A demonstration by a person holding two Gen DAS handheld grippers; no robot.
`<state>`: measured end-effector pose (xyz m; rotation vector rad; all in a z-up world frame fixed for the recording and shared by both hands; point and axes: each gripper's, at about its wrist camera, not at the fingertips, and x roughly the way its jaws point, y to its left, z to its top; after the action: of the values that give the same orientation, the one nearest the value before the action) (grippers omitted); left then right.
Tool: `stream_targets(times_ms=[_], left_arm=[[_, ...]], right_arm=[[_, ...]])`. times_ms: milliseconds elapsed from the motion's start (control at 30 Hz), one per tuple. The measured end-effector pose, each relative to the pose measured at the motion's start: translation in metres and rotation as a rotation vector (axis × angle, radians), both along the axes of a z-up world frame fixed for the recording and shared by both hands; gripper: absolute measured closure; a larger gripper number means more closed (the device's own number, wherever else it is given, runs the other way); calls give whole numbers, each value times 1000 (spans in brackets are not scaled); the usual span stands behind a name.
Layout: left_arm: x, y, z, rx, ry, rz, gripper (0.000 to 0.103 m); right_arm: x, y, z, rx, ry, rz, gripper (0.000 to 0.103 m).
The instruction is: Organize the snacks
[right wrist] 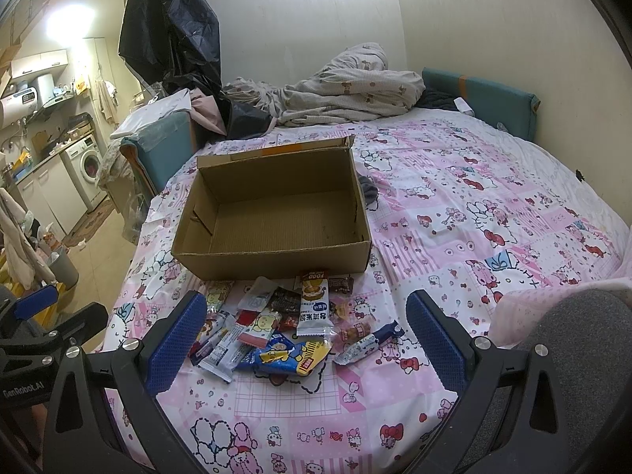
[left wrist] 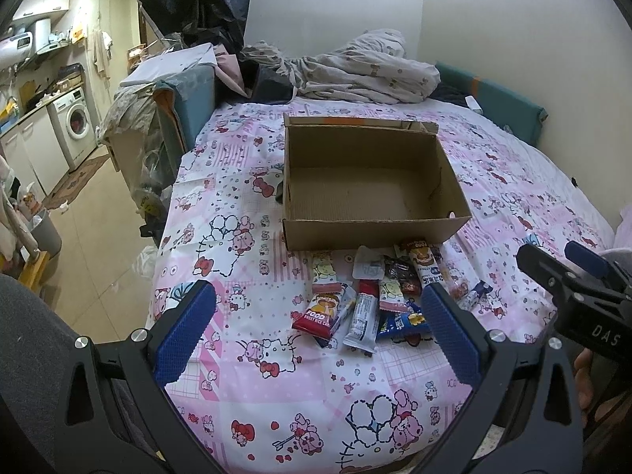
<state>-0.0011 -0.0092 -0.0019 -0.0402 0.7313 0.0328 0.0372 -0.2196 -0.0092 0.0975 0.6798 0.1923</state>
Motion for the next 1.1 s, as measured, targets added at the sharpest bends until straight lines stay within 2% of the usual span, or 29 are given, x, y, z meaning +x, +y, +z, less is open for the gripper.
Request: stream_targets(times_ms=[1100], left_arm=[[0,1,0,0,0,-1,1]], right_arm=[[3,-3,-1,21,14,-2,0]])
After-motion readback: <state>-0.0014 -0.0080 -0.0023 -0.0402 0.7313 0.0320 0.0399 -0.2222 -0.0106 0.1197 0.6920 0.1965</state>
